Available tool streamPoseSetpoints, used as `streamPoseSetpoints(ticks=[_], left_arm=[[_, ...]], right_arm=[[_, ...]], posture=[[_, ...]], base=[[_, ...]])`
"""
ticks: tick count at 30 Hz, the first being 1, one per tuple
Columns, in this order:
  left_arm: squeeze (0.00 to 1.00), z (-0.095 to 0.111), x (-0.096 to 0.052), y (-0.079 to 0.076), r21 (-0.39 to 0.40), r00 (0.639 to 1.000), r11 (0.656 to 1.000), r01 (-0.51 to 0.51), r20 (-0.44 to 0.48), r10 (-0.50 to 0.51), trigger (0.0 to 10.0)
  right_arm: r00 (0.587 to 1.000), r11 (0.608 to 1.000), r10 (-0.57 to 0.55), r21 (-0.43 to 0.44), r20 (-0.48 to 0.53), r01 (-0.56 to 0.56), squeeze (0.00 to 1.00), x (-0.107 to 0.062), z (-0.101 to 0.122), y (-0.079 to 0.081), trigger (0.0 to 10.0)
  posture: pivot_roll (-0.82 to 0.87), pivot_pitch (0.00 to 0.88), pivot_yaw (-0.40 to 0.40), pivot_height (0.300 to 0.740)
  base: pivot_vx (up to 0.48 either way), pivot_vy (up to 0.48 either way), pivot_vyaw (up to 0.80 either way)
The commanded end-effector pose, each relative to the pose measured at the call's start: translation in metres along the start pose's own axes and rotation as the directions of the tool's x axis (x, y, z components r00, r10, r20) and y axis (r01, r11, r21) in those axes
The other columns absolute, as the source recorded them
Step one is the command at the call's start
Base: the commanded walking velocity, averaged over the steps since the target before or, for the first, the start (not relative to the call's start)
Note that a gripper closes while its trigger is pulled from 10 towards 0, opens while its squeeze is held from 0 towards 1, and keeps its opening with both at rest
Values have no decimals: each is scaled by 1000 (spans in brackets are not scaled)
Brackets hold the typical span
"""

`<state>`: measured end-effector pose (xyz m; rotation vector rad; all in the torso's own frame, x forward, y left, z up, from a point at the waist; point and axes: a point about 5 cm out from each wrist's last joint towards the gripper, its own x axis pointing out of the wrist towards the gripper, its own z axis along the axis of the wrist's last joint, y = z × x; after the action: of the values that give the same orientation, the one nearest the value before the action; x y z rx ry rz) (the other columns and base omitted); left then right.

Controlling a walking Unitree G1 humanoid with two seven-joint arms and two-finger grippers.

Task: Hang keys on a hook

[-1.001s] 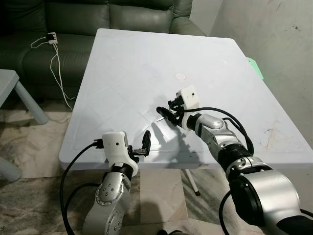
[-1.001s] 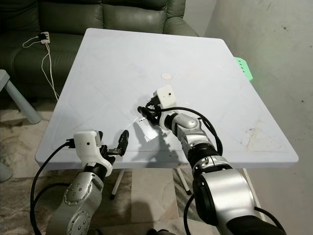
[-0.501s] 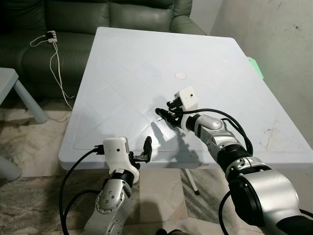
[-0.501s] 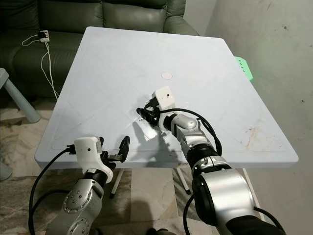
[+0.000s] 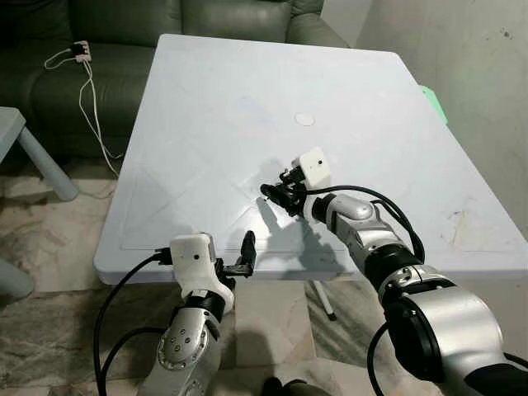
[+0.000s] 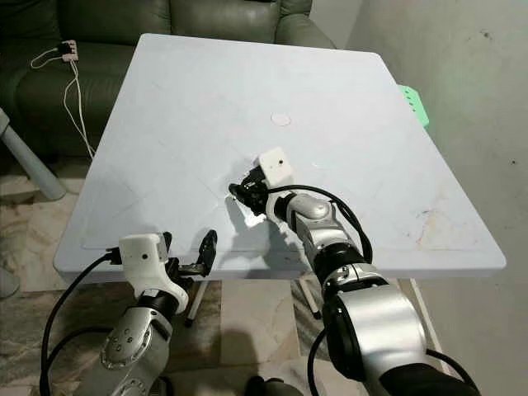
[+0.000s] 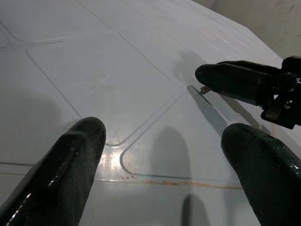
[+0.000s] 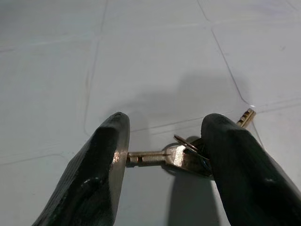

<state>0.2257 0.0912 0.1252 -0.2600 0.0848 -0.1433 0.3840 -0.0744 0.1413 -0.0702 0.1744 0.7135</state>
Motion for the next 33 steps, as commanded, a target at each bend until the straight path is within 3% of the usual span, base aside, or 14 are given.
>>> streamPoseSetpoints(ticks=[1, 2, 5, 6, 8, 9, 10, 14, 15, 16, 17, 18, 19, 33], left_arm=[[0, -8, -4, -15, -73, 999, 997, -1, -45, -2, 10000], [0, -8, -5, -15, -73, 999, 997, -3, -47, -1, 10000], [0, -8, -6, -16, -74, 999, 997, -3, -49, -1, 10000], [0, -9, -7, -16, -73, 999, 997, -3, -52, 0, 10000], [0, -9, -7, -17, -74, 999, 997, -3, -54, -1, 10000], [0, -9, -7, -17, -75, 999, 997, -3, -55, -1, 10000], [0, -9, -6, -17, -77, 999, 997, -2, -55, -2, 10000], [0, -9, -6, -18, -77, 998, 997, 0, -56, -4, 10000], [0, -9, -6, -19, -80, 998, 997, 0, -57, -5, 10000], [0, -9, -6, -19, -81, 998, 997, 2, -57, -7, 10000], [0, -9, -6, -20, -81, 998, 997, 3, -56, -8, 10000], [0, -9, -6, -20, -83, 998, 997, 4, -58, -8, 10000], [0, -9, -6, -20, -83, 998, 997, 4, -58, -8, 10000], [0, -9, -4, -23, -92, 998, 996, 10, -55, -15, 10000]], right_arm=[[999, 999, -32, -5, -26, 32, 0, -2, -6, -2, 10000], [999, 999, -38, -7, -28, 38, 0, -2, -6, -3, 4039], [998, 998, -53, -17, -35, 53, 0, -2, -6, -3, 2627], [998, 998, -62, -25, -26, 61, 0, -2, -5, -4, 0], [997, 997, -76, -31, -30, 75, 0, -2, -6, -4, 4000], [996, 996, -82, -25, -27, 81, 0, -2, -5, -5, 0], [995, 995, -93, -47, -22, 92, 0, -2, -4, -6, 2784], [996, 996, -87, -28, -1, 87, 0, -2, -3, -6, 588], [994, 993, -112, -45, -5, 112, 0, -2, -2, -8, 4235], [993, 993, -116, -35, -8, 116, 0, -2, -2, -8, 0], [993, 993, -117, -25, -9, 116, 0, -2, -2, -8, 0], [993, 992, -121, -35, -12, 120, 0, -2, -2, -9, 3294], [992, 992, -124, -40, -16, 124, 0, -3, -2, -9, 0], [986, 986, -168, 17, 23, 168, 0, -2, 6, -14, 0]], posture=[[142, 219, -179, 740], [142, 219, -179, 740], [142, 223, -180, 740], [143, 224, -180, 740], [142, 225, -180, 740], [142, 225, -180, 740], [142, 225, -180, 740], [140, 224, -180, 740], [140, 224, -180, 740], [139, 224, -180, 740], [139, 224, -180, 740], [138, 224, -181, 740], [138, 224, -181, 740], [136, 215, -182, 740]], base=[[0, 0, 0], [0, 0, 0], [0, 0, 0], [0, 0, 0], [0, 0, 0], [0, 0, 0], [0, 0, 0], [0, 0, 0], [0, 0, 0], [0, 0, 0], [0, 0, 0], [0, 0, 0], [0, 0, 0], [0, 0, 0]])
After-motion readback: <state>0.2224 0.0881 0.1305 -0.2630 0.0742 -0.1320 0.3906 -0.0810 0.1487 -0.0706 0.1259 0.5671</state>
